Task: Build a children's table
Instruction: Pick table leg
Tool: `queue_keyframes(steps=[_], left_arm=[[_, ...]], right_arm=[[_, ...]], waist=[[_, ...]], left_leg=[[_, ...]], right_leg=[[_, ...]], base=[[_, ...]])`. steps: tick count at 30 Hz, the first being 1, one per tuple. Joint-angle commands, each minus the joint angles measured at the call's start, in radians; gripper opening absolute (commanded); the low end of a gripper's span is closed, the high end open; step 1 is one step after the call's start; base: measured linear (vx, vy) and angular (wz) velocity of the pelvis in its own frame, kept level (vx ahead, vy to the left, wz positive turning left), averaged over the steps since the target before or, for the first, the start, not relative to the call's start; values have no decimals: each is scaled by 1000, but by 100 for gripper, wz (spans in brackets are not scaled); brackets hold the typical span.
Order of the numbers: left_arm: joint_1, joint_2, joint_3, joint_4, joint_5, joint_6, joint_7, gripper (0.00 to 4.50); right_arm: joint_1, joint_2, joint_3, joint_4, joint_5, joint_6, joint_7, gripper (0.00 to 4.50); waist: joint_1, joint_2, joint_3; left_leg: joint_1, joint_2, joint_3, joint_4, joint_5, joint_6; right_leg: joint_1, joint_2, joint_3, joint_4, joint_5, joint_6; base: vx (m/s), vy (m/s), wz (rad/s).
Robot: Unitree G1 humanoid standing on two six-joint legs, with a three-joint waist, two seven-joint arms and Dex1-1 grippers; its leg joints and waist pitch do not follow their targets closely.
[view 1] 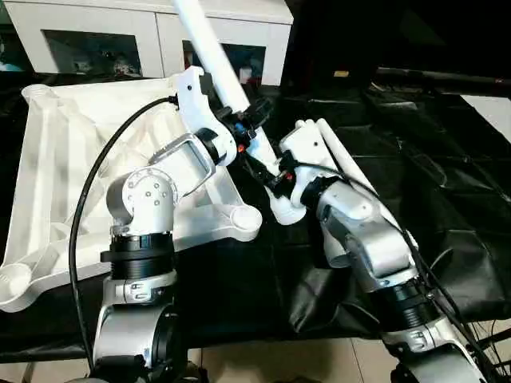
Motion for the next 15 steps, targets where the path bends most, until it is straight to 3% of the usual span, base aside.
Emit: queue_keyframes(steps=[1,10,13,15], left_arm=[[-11,-24,-16,5,7,-14,19,217],[-10,-51,8,2,18,-55,62,184],[-8,-52,1,-6,20,-66,47,183],[-10,-49,-4,-3,22,-73,39,183]], right_arm=[[3,-2,2,27,-34,-18,-43,180],[-21,23,-13,97,-58,-104,-87,180],[-27,24,-9,102,-67,-117,-87,180],[-28,24,-7,102,-70,-125,-86,180]], waist=[[-8,26,-84],[-10,22,-84],[-10,29,-84],[-11,28,-85]], left_leg=[[39,64,-42,-80,-207,-69],[38,63,-40,-79,-220,-54],[40,65,-42,-79,-213,-53],[40,64,-41,-79,-215,-54]], right_leg=[[42,-86,58,-79,-94,-158],[43,-87,58,-79,-98,-158],[42,-85,58,-78,-87,-158],[43,-85,58,-76,-72,-159]], base=[[0,0,0],[0,0,0],[0,0,0],[0,0,0]])
